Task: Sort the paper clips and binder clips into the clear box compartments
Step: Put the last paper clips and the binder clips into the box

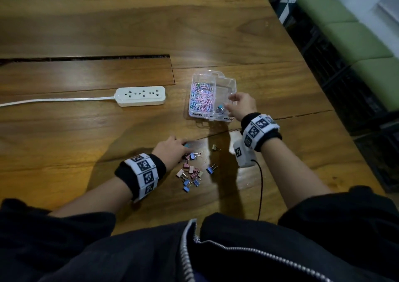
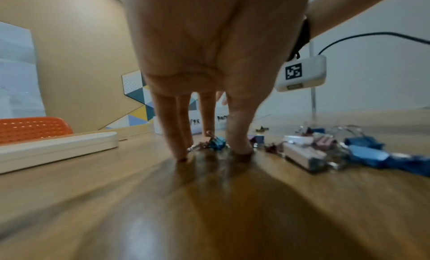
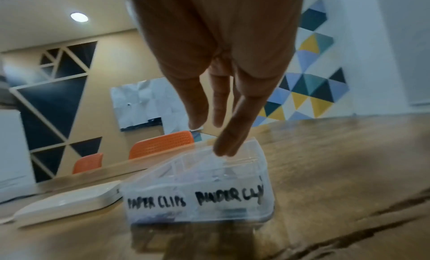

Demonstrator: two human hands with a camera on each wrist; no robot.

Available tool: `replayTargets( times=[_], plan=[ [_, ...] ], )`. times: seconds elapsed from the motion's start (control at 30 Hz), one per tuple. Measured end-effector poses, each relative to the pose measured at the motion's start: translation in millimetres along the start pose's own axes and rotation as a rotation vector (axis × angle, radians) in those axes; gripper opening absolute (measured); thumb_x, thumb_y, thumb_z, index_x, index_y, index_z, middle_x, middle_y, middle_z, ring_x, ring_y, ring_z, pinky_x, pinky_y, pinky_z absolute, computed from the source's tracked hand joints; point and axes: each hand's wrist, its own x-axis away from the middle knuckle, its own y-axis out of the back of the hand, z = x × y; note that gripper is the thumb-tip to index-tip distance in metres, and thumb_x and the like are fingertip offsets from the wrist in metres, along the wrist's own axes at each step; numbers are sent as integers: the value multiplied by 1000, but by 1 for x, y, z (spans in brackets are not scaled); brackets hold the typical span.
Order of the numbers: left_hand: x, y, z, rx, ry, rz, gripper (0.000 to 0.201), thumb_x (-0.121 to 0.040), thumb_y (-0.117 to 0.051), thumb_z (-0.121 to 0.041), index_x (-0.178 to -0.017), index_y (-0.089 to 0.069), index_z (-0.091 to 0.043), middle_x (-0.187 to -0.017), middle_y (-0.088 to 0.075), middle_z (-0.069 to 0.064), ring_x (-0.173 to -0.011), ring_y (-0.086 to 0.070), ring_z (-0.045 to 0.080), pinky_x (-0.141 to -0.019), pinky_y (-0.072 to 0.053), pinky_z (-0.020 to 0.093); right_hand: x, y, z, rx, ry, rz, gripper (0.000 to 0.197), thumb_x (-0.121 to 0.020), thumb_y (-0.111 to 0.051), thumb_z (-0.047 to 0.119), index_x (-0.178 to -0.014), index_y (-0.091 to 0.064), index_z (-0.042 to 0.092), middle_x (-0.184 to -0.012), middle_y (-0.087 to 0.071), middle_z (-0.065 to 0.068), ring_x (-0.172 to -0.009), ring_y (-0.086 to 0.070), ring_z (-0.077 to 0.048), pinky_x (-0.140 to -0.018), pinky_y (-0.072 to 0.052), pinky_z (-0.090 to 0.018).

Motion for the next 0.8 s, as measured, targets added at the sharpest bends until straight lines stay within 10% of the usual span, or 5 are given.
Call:
replayTargets(
  times=[0.13,0.33,0.6,0.8],
  plan=[
    [5,-4,-7,124,38,-68,33,-93,-47,-14,-124,-55,-20,-132,-47,7,-116,-45,25,-96,-45,35,41,-12,-11,152,159,20,31,-84,-58,4,-114,-55,9,-124,-54,-9,-105,-53,-18,-92,-47,-26],
    [3,1,0,226,83,81,28,-91,-48,-19,-119,-51,-19,-120,-48,10,-110,-49,27,-94,-44,35,94,-43,-60,686,231,481,86,-68,-76,33,-139,-27,39,-150,-20,1,-134,-20,-26,-109,-29,-47],
    [3,-4,-4,215,35,54,37,-86,-57,-25,-122,-56,-19,-121,-51,3,-112,-49,21,-96,-44,32,104,-50,-75,588,313,357,31,-87,-57,16,-118,-58,19,-128,-43,-2,-120,-37,-20,-106,-33,-32],
    [-6,24,-15,617,116,-75,16,-83,-62,-16,-71,-52,-17,-79,-51,-5,-70,-49,8,-55,-36,13,99,-45,-80,485,141,314,24,-81,-65,20,-105,-62,17,-115,-46,-9,-114,-37,-24,-96,-38,-32]
  ],
)
